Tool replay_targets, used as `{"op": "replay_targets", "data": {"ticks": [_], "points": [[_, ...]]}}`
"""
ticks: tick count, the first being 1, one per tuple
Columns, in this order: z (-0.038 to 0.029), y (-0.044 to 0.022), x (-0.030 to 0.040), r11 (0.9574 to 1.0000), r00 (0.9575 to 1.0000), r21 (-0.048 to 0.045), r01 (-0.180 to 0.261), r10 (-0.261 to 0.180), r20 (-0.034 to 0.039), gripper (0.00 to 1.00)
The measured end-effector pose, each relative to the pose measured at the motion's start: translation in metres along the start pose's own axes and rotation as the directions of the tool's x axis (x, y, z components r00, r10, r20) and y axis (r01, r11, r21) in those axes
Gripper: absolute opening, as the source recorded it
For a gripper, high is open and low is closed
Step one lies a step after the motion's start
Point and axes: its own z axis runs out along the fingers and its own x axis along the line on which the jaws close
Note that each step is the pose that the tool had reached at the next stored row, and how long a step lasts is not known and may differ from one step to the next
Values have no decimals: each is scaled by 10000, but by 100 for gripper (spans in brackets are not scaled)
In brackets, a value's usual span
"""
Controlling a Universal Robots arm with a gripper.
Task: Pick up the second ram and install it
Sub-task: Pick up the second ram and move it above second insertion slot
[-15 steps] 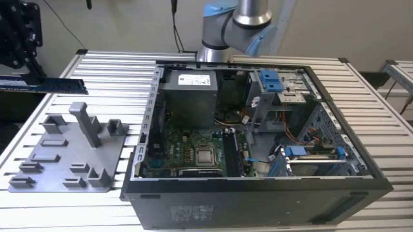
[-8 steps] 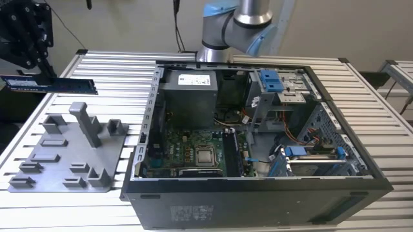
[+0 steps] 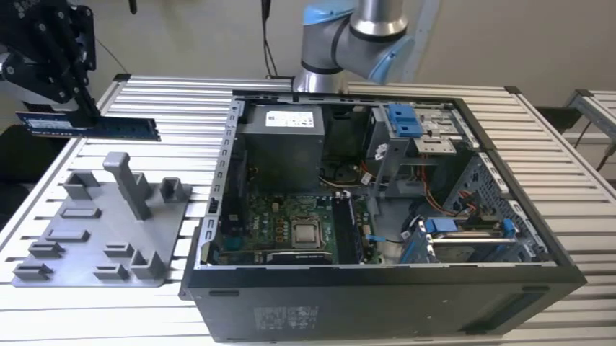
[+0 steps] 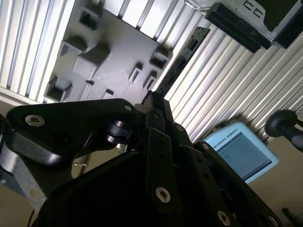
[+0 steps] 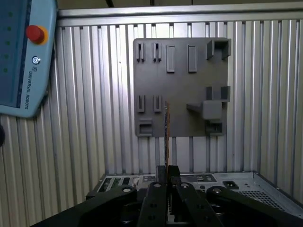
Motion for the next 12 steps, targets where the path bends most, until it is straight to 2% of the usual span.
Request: {"op": "replay_targets", "data": {"ticks": [12], "points": [[5,-277,-13,10000,10000,-16,1,-1,-3,14]]}}
